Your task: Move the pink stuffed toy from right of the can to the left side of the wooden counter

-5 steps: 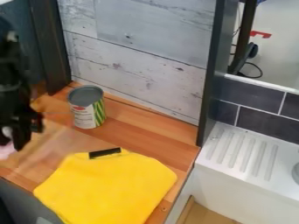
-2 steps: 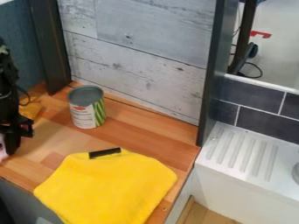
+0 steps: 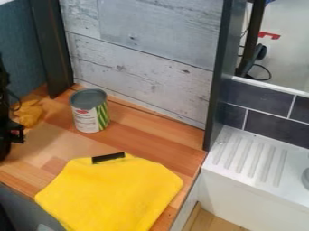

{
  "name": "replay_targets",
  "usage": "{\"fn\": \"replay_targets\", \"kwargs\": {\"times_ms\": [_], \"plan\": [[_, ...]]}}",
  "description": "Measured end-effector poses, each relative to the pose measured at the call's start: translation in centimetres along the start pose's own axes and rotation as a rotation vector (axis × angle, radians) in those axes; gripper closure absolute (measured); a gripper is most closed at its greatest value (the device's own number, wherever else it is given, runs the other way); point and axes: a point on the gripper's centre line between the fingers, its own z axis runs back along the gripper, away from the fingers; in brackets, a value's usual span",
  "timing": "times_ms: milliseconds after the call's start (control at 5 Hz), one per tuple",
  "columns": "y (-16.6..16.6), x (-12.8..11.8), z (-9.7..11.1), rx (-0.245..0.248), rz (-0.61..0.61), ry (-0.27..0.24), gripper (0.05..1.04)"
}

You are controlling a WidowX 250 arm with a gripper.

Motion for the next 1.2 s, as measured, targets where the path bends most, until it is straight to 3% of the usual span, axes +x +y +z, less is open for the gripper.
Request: {"fn": "replay_targets", "kwargs": {"times_ms": [200,400,600,800,1000,1200], "plan": [[0.7,1.3,0.2,0.032,-0.003,-0.021,0.699],[0.9,1.9,0.0,0.031,-0.017,0.003,0.622],[0.7,1.5,0.2,0.022,-0.008,0.024,0.318],[1.0,1.2,3.5,0.018,0.034,-0.067,0.088],[0.8,0.6,6.7,0.003,0.011,-0.139,0.079],[-0.6,-0.4,10.3,0.036,-0.046,-0.206,0.083]]}}
